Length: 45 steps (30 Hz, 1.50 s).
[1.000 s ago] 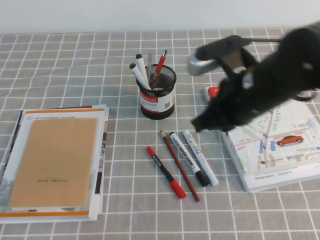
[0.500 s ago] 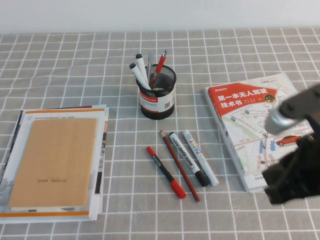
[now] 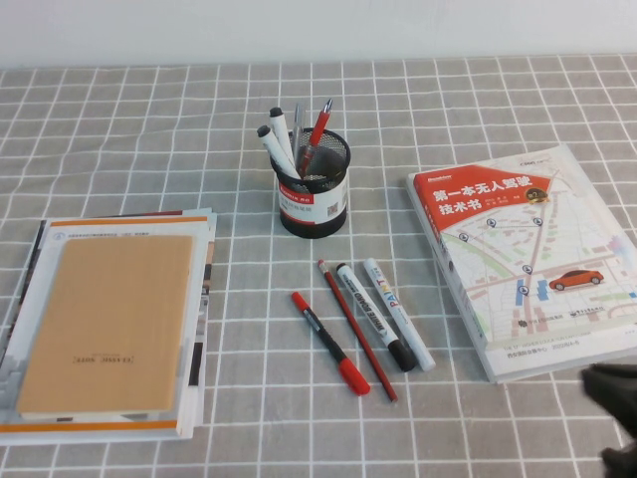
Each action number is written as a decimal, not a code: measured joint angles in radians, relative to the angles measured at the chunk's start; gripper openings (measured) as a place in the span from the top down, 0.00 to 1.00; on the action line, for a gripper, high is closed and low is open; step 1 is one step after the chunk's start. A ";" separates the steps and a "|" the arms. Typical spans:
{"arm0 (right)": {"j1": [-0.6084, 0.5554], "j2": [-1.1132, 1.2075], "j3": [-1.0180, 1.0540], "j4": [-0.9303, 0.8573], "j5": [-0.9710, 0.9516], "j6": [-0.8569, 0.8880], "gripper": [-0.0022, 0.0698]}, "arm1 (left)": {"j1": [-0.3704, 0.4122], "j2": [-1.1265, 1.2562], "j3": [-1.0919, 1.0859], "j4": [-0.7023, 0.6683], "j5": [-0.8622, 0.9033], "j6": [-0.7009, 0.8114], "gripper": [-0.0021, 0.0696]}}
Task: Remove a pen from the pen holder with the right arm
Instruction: 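Take a marker out of the pen holder and lay it on the table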
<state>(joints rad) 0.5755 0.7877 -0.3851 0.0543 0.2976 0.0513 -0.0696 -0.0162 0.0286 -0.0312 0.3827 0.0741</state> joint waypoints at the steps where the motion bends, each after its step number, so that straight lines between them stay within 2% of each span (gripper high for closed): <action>1: -0.023 -0.025 0.041 -0.001 -0.067 0.000 0.99 | 0.000 0.000 0.000 0.000 0.000 0.000 0.98; 5: -0.160 -0.161 0.237 -0.002 -0.286 0.000 0.99 | 0.000 0.000 0.000 0.000 0.000 0.000 0.98; 8: -0.265 -0.289 0.335 -0.002 -0.374 0.000 0.99 | 0.000 0.000 0.000 0.000 0.000 0.000 0.98; 12: -0.384 -0.458 0.402 -0.002 -0.366 0.003 0.99 | 0.000 0.000 0.000 0.000 0.000 0.000 0.98; 17: -0.464 -0.633 0.411 -0.002 -0.309 0.005 0.99 | 0.000 0.000 0.000 0.000 0.000 0.000 0.98; 26: -0.492 -0.794 0.412 -0.001 -0.100 0.006 0.99 | 0.000 0.000 0.000 0.000 0.000 0.000 0.98; 45: -0.492 -0.795 0.412 -0.020 0.023 -0.014 0.99 | 0.000 0.000 0.000 0.000 0.000 0.000 0.98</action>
<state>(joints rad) 0.0832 -0.0074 0.0271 0.0339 0.3205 0.0376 -0.0696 -0.0162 0.0286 -0.0312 0.3827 0.0741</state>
